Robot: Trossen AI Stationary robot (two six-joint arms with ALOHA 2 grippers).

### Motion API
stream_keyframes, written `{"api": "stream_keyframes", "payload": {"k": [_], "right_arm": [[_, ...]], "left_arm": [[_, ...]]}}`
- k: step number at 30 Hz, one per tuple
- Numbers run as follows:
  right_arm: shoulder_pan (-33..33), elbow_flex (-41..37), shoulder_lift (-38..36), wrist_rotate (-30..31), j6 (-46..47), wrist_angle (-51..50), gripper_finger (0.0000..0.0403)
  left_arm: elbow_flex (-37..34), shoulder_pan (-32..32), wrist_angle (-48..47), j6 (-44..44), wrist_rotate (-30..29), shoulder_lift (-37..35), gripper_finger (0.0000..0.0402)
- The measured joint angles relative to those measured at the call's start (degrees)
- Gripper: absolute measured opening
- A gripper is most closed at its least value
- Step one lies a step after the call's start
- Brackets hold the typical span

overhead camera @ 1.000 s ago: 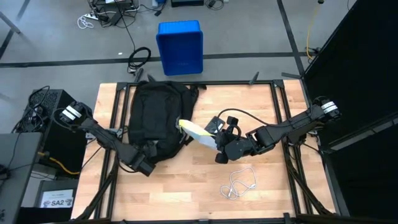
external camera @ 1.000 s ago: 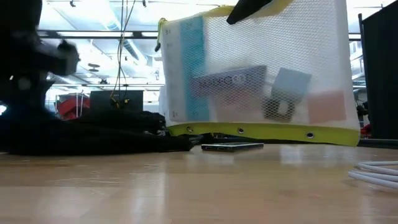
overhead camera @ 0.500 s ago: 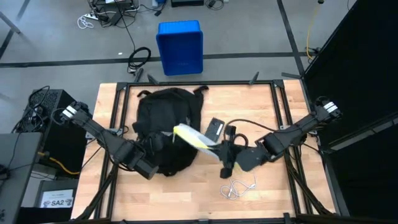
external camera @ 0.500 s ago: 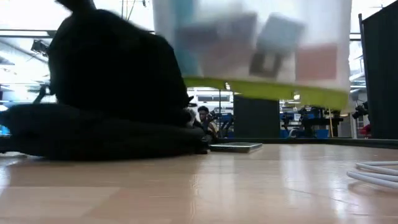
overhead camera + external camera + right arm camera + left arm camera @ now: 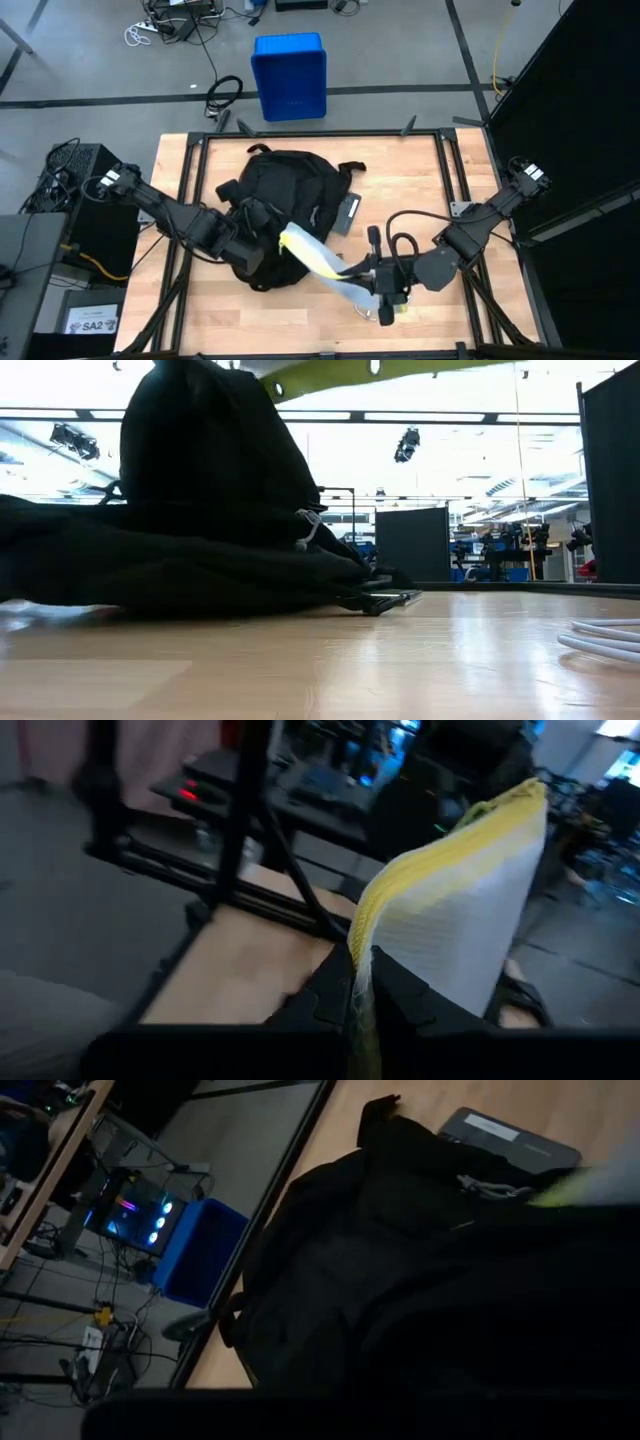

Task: Unpack backpack
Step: Put the zip lock bag into the backpack

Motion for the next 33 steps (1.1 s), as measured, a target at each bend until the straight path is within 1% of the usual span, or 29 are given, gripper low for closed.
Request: {"api": "stream_keyframes", "payload": {"k": [5,11,20,26,30,33], "right_arm": [[-2.37,0.00,0.02,-6.63,0.78,0.51,0.0000],[-4.37,0.00,1.07,-11.60,1.32,0.69,0.0000],[-2.26,0.00,0.84,-12.27,-0.59,2.37,0.0000],[-1.27,0.00,0.76,-12.91,-1.88,3.75,0.0000],[-1.56,0.00,0.80,-13.66,-1.81,3.74,0.0000],[-3.41,0.09,1.80,-13.90,-0.48,3.78,0.0000]], "left_arm": [[0.00,2.20,2.20,2.84,0.09,0.00,0.0000],[0.00,4.23,3.11,4.58,0.26,0.00,0.0000],[0.00,5.48,4.41,5.76,1.81,0.00,0.0000],[0.00,5.53,9.97,10.19,4.27,0.00,0.0000],[0.00,6.52,11.88,11.56,4.93,0.00,0.0000],[0.00,7.08,13.74,13.38,5.49,0.00,0.0000]]}}
